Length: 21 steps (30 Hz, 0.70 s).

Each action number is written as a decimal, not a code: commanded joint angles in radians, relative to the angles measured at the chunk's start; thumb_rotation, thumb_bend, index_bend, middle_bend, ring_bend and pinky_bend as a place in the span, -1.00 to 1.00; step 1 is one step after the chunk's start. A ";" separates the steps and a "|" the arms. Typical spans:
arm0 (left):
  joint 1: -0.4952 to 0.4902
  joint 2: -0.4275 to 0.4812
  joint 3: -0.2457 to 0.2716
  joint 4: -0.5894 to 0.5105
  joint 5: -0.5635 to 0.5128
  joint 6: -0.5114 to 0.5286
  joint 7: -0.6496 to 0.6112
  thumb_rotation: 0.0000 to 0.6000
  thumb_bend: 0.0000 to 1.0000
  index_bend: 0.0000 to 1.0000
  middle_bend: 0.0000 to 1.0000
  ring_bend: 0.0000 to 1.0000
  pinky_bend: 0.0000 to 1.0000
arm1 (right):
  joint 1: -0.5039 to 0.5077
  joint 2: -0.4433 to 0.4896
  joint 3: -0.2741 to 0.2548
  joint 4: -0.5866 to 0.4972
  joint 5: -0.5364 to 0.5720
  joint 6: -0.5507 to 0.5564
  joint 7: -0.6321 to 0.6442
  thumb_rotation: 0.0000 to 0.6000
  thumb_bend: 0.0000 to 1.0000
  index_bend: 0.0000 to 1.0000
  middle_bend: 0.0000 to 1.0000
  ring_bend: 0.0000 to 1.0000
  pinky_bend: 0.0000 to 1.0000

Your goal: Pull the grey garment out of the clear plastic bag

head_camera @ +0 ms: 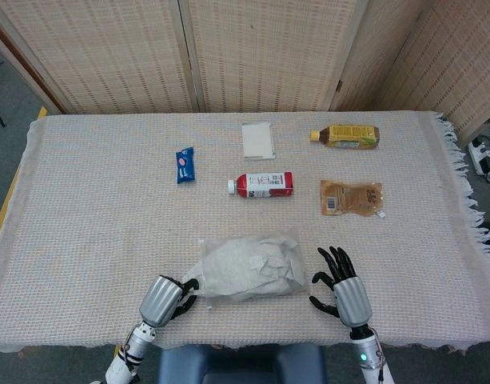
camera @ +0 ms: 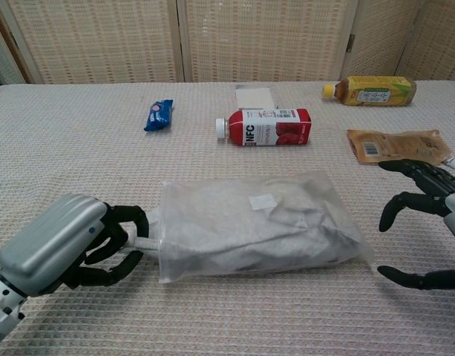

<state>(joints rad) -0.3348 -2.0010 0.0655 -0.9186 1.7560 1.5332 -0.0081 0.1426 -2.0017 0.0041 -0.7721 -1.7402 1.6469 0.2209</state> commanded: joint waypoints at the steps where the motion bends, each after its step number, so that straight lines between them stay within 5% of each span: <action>1: -0.002 0.002 -0.002 -0.002 -0.001 0.000 0.000 1.00 0.36 0.43 1.00 1.00 1.00 | 0.012 -0.051 0.002 0.062 0.003 0.018 0.033 1.00 -0.89 0.01 -0.82 -1.00 -1.00; 21: -0.014 0.026 -0.018 -0.007 -0.019 -0.004 -0.020 1.00 0.37 0.44 1.00 1.00 1.00 | 0.072 -0.180 0.012 0.275 0.033 0.047 0.080 1.00 -0.84 0.09 -0.78 -1.00 -1.00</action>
<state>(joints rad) -0.3491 -1.9751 0.0476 -0.9257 1.7369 1.5297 -0.0282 0.2131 -2.1794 0.0151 -0.5008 -1.7098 1.6934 0.2994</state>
